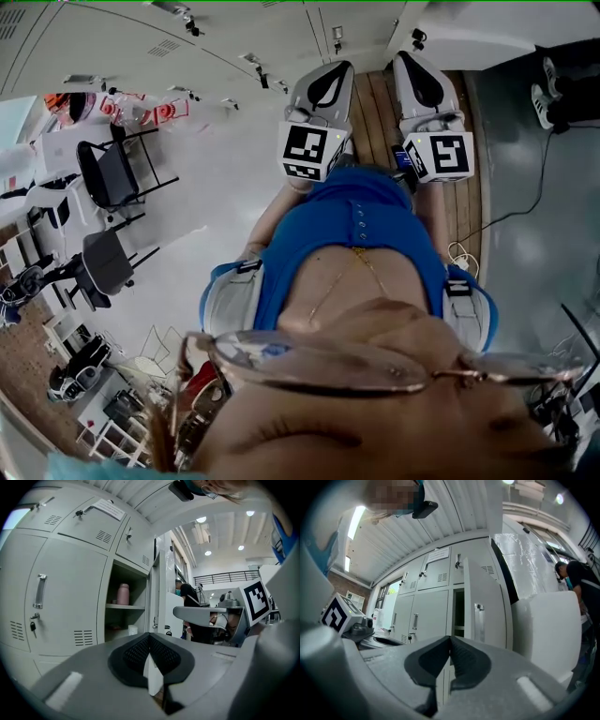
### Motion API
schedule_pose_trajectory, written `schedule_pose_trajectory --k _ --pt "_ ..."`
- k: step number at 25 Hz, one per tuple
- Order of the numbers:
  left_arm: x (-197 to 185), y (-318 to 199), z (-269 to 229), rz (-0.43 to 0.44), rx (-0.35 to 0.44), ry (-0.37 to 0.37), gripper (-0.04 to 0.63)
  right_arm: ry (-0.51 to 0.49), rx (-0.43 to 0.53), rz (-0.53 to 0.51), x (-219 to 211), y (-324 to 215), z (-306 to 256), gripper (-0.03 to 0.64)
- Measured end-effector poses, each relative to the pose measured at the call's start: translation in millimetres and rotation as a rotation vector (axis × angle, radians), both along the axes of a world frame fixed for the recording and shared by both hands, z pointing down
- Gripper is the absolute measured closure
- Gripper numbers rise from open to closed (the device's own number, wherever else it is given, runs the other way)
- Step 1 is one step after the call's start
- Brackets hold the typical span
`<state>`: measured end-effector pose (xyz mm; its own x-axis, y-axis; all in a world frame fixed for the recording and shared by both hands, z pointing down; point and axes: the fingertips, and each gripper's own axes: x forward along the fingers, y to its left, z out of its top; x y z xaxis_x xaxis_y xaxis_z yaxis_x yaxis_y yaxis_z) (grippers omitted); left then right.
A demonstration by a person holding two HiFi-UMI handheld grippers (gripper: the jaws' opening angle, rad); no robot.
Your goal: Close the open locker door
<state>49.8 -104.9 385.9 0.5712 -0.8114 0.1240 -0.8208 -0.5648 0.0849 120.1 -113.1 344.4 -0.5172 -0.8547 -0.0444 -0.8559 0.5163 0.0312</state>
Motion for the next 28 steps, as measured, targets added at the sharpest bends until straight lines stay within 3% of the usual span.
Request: schedule_pose_trajectory --k 12,16,21,28 --pt "-2 -13 8 0.004 -0.008 0.002 0.6 0.019 -0.012 -0.059 24 -25 -7 0.612" --pt "-1 -24 10 0.037 -0.012 0.009 0.6 0.01 -0.012 -0.069 29 -33 -5 0.584" --pt "6 -37 4 0.08 -0.003 0.006 0.6 0.069 -0.009 -0.084 31 -40 -9 0.532" --pt "6 -55 10 0.108 -0.019 -0.001 0.6 0.074 0.009 -0.208 20 -51 -13 0.502"
